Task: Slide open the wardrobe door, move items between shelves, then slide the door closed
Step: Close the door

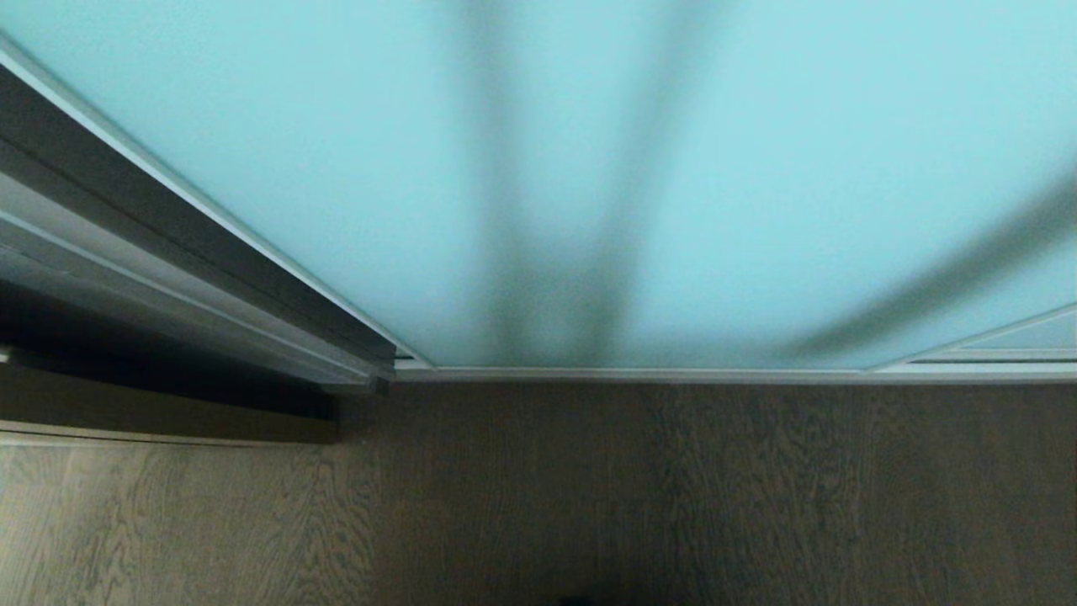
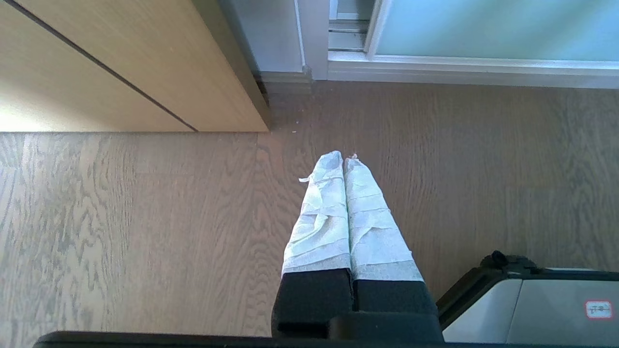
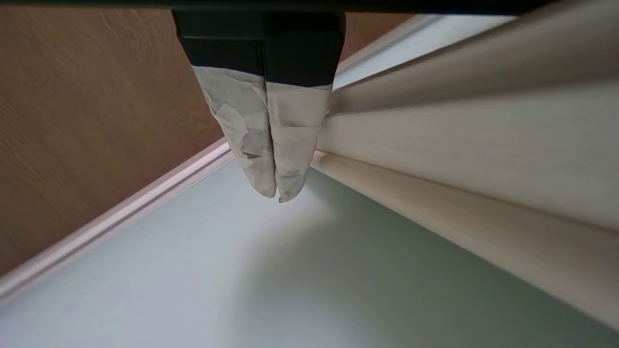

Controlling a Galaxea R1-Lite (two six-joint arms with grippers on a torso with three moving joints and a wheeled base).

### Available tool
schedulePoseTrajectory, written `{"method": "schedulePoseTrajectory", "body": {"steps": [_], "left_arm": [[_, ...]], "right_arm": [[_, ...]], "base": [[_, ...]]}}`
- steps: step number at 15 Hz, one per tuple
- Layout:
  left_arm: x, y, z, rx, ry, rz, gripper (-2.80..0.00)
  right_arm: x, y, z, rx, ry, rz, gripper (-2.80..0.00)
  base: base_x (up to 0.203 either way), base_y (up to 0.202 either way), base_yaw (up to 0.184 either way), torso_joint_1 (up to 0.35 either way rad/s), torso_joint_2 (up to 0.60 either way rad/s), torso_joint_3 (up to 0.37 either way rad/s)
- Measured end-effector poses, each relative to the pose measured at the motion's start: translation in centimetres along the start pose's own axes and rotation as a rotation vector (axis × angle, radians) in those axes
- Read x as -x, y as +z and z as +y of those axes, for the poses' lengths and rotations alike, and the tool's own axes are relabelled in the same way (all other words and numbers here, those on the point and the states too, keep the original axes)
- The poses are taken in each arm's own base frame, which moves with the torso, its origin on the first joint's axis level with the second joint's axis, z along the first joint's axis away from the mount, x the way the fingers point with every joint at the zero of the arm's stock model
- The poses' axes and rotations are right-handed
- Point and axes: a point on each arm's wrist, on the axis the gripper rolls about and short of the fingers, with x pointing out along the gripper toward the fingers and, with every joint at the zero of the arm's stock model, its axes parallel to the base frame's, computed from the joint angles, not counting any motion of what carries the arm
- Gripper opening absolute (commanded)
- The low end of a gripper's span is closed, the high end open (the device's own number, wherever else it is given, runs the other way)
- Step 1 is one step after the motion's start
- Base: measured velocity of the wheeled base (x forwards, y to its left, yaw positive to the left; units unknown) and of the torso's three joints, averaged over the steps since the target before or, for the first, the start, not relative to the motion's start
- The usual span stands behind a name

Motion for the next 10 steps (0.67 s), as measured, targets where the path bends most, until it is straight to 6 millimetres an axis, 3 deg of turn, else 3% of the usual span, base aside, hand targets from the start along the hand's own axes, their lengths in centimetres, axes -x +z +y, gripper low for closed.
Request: {"method": "schedulePoseTrajectory", "body": {"steps": [10], "left_arm": [[0.0,0.0,0.0,0.0,0.0,0.0,-2.8]], "right_arm": [[1.0,-0.6,2.5,-0.022,0.064,0.0,-2.8]], "base": [[0.0,0.0,0.0,0.0,0.0,0.0]]}}
